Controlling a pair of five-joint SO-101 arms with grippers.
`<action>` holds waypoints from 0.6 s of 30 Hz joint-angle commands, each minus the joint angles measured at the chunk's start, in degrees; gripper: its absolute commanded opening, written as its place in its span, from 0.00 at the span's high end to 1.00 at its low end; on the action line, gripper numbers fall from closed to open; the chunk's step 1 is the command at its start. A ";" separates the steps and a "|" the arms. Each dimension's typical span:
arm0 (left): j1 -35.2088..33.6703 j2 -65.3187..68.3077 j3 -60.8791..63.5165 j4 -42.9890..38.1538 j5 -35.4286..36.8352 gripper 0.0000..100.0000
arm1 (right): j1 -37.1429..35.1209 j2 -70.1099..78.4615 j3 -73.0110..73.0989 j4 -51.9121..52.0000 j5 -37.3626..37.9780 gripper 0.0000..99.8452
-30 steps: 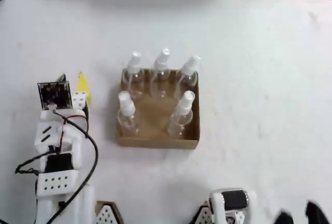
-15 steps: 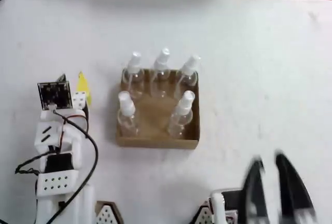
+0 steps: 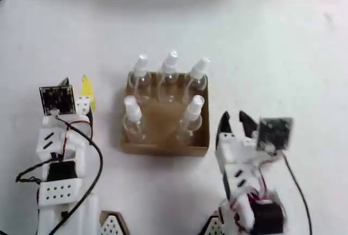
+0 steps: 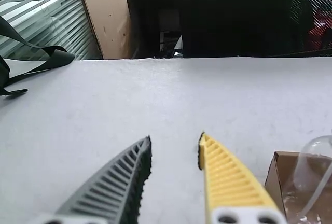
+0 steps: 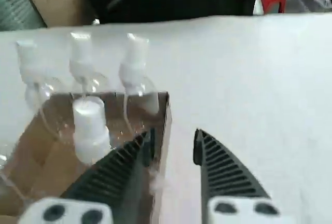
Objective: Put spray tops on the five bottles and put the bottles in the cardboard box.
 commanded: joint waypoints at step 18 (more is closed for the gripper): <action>-2.59 -3.91 -5.36 1.23 0.44 0.85 | 4.79 -0.22 25.23 -27.30 0.62 0.89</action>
